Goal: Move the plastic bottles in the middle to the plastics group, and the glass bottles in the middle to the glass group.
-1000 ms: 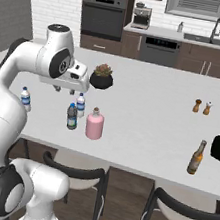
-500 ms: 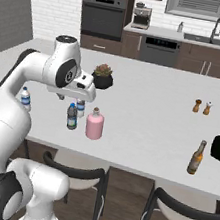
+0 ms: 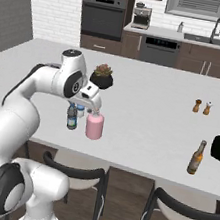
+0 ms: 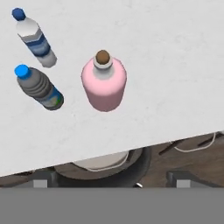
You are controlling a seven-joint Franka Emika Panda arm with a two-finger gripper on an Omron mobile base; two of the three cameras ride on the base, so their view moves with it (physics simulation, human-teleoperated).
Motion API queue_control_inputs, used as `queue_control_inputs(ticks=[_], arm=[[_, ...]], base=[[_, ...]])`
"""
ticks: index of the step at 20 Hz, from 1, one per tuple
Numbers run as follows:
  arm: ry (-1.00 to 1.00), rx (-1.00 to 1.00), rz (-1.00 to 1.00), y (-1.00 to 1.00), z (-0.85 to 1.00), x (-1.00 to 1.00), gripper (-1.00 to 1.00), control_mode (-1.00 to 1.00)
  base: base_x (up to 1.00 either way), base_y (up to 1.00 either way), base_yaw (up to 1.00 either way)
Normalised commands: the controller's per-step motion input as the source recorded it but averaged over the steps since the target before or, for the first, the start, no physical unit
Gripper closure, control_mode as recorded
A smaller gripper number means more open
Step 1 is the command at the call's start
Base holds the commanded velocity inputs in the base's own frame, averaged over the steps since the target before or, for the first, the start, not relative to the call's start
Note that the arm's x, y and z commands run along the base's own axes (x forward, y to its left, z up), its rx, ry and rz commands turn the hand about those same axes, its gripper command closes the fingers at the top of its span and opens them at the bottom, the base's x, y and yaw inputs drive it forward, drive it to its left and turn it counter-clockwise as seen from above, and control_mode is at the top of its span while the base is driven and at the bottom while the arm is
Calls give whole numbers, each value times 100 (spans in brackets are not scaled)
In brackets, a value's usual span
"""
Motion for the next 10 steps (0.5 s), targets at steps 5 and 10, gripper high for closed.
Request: queue_control_inputs(ticks=[5,10], arm=[[-1,0,-7,0,-39,40,-100,-100],[-1,0,-1,-5,-22,54,-100,-100]], base=[[0,0,0],[0,0,0]])
